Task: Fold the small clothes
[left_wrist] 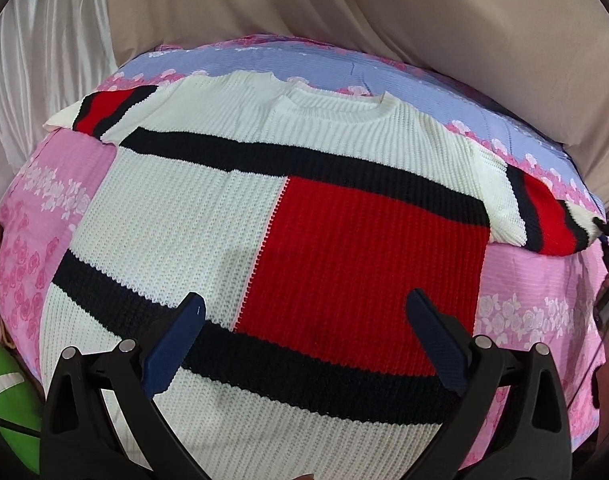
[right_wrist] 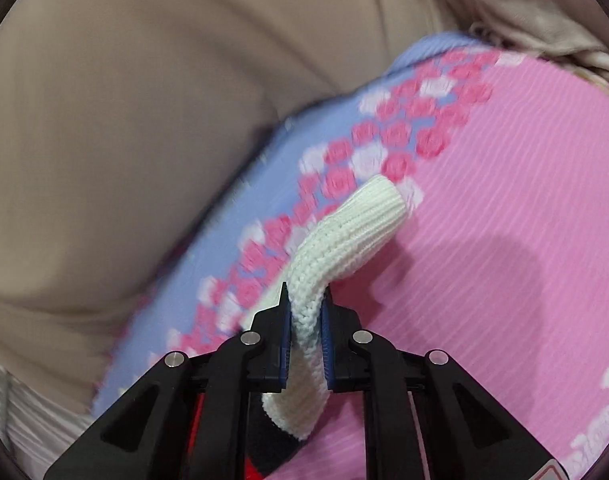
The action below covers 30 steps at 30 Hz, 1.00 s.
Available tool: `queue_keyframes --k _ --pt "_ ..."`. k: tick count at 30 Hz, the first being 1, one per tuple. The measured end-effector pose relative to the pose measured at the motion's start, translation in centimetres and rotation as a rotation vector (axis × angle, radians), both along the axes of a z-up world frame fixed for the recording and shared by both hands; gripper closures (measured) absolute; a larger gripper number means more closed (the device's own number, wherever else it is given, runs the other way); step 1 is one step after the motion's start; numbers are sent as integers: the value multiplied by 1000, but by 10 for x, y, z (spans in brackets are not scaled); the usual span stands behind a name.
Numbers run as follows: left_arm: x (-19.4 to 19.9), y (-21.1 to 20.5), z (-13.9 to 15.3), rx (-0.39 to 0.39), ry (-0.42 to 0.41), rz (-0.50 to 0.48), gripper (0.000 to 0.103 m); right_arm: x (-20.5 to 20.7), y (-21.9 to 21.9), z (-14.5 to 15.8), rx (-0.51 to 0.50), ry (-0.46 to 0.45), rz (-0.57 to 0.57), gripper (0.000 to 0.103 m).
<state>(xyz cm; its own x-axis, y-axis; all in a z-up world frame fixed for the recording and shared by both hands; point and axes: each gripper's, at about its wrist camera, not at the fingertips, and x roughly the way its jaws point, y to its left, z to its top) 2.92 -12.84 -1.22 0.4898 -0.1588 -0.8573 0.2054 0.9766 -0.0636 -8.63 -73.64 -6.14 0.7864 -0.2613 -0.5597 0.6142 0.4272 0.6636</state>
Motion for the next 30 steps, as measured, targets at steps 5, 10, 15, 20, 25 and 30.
queue_keyframes --k 5,10,15,20,25,30 --pt "11 16 3 -27 4 -13 5 -29 17 40 -13 -48 -47 91" --pt "22 43 7 -47 7 -6 5 45 103 100 -88 -117 167 91" --pt "39 91 20 -71 9 12 5 165 243 134 -138 -172 489 90" --pt "60 153 32 -83 -36 59 5 276 405 97 -106 -112 770 89" --pt "96 199 28 -86 -44 55 5 342 537 14 -149 134 963 78" --pt "141 214 18 -190 6 20 5 289 551 16 -176 141 874 63"
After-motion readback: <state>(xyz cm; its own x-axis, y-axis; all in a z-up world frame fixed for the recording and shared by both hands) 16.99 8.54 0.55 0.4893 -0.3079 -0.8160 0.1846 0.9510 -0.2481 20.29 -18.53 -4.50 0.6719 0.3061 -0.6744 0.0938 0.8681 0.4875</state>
